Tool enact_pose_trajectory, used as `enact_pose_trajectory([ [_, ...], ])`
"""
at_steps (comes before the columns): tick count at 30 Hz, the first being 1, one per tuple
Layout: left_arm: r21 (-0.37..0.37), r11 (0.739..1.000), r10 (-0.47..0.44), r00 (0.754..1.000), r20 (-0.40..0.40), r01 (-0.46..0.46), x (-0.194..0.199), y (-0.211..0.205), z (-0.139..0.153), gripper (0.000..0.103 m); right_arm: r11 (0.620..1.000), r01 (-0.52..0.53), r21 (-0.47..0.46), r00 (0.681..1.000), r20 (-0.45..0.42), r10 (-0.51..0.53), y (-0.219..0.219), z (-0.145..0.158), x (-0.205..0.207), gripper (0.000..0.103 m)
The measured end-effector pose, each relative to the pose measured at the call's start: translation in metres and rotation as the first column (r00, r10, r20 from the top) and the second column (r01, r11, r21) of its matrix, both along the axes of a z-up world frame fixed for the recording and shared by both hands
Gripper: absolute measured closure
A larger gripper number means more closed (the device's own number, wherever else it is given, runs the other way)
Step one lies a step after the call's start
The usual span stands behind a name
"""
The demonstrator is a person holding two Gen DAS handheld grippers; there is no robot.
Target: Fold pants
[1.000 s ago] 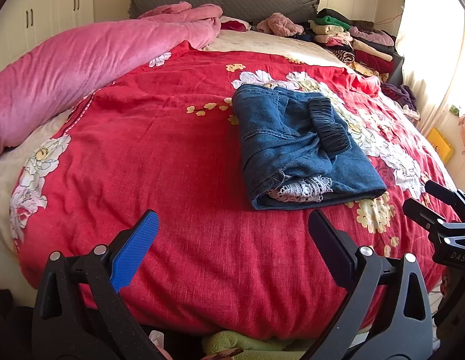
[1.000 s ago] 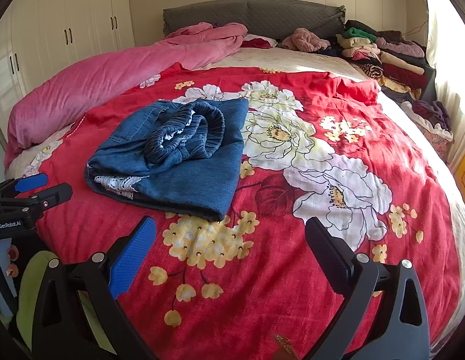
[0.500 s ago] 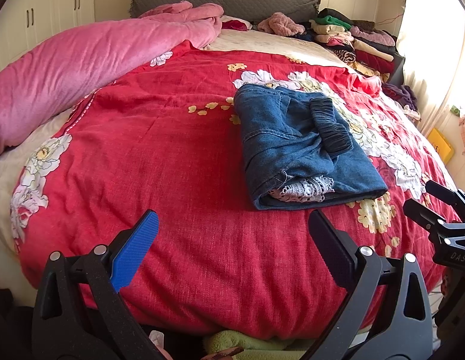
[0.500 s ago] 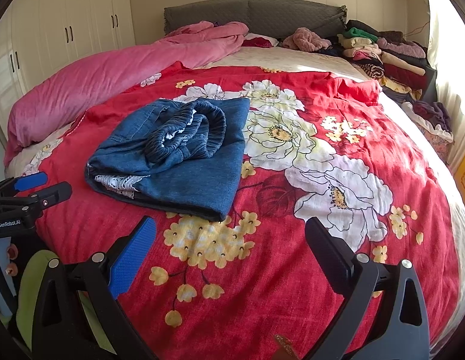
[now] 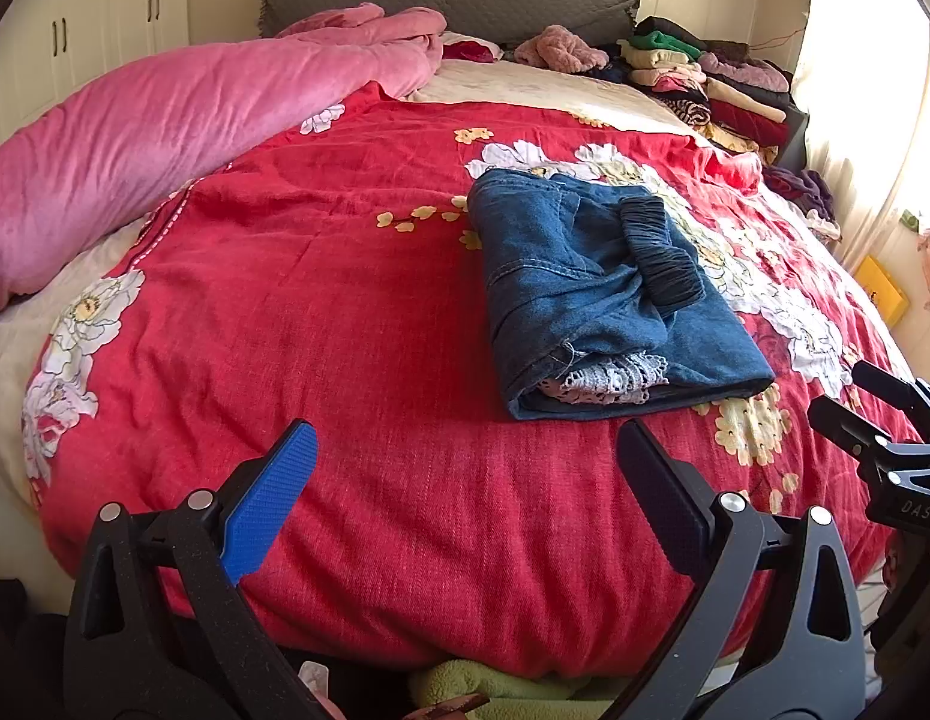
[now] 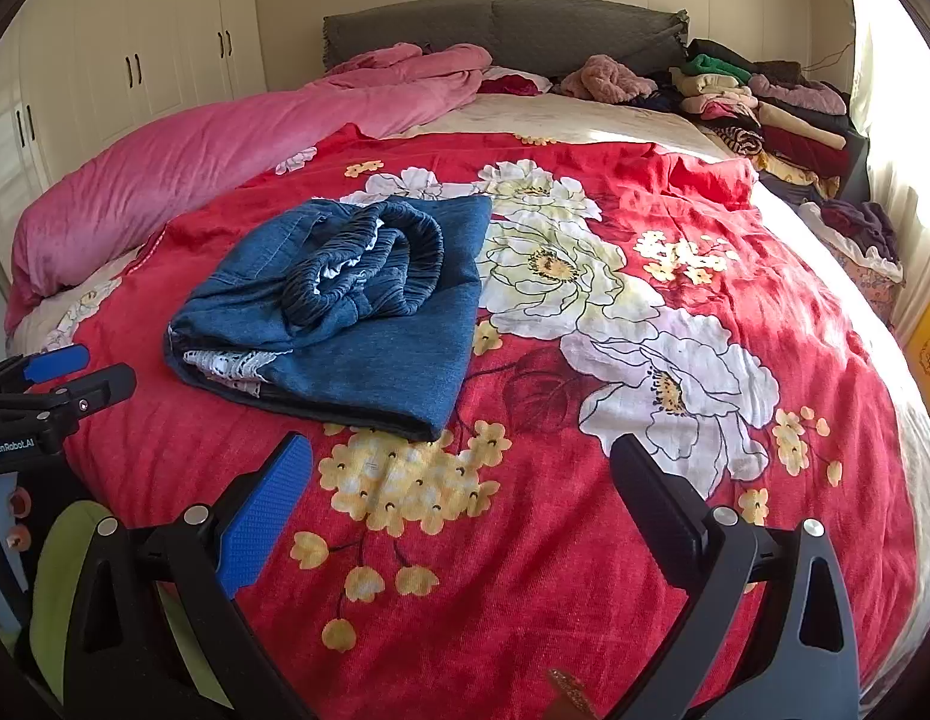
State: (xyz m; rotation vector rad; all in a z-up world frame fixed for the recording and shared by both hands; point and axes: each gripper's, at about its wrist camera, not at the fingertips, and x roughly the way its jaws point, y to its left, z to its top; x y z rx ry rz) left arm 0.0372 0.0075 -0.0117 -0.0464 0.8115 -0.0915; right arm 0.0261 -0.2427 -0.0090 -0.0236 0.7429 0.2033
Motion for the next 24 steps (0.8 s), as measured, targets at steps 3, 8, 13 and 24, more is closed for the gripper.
enact_pose_trajectory([
  [3,-0.001,1.0,-0.002,1.0,0.001,0.002,0.0,0.0,0.0,0.009,1.0,0.007,-0.005,1.0,-0.002,-0.007,-0.002,-0.001,0.0,0.004],
  [8,0.007,1.0,-0.006,1.0,0.001,0.006,-0.001,0.001,0.002,0.009,1.0,0.021,-0.016,1.0,-0.012,-0.021,-0.006,-0.003,0.002,0.004],
  [13,0.078,0.994,0.074,0.997,-0.016,-0.072,0.004,0.002,-0.002,0.009,0.998,0.055,-0.024,0.998,-0.031,-0.056,-0.018,-0.007,0.007,0.004],
  [24,0.111,0.96,0.271,0.951,-0.146,-0.257,0.084,0.1,-0.017,0.009,0.923,0.385,-0.016,0.922,-0.048,-0.385,-0.164,-0.014,0.065,0.004],
])
